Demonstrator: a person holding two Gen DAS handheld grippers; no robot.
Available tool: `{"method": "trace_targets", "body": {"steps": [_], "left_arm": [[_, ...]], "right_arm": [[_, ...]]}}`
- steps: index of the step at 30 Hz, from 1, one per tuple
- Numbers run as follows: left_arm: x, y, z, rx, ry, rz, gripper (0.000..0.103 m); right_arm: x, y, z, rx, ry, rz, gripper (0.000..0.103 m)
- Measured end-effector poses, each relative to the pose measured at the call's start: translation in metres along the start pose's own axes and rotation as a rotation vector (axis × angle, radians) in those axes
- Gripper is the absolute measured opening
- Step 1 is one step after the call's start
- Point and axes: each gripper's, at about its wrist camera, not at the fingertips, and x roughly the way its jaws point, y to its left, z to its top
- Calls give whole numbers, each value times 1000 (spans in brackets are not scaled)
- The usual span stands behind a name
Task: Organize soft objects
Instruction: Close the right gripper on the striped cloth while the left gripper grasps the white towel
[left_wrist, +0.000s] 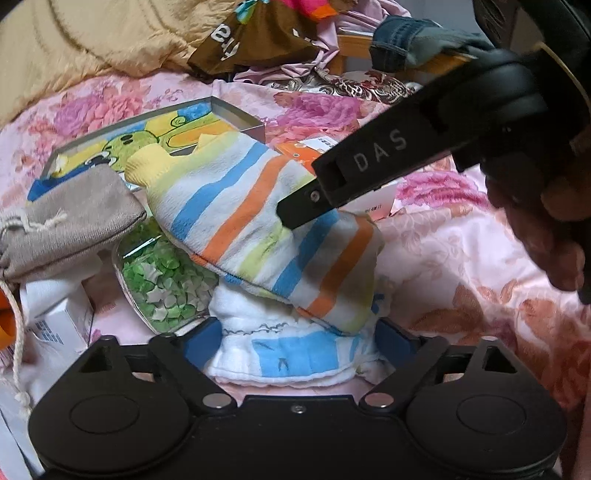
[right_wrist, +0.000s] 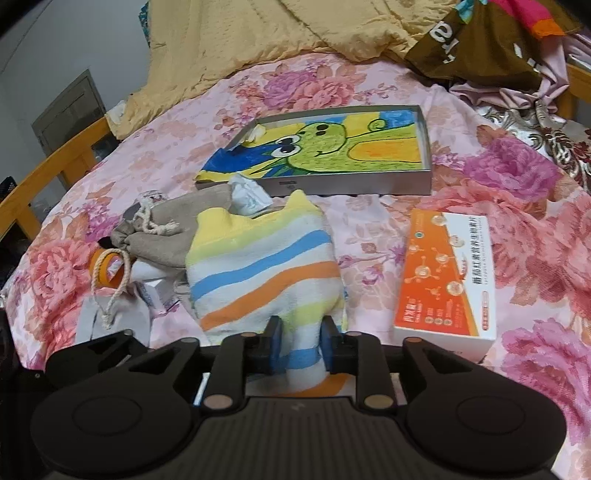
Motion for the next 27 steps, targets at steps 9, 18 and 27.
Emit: {"method": "trace_targets", "body": {"steps": [9,18,27], "left_arm": [[2,4,-1,-53,6,-41,69],[0,4,-3,-80,8,-46,57],[-3,9,-5,-118,8,-20,29]], "right_arm": [[4,15,-1,-56,35,73,62],[15,40,-8,-200,60,23,62],[8,26,-6,-148,39,8,21]]}}
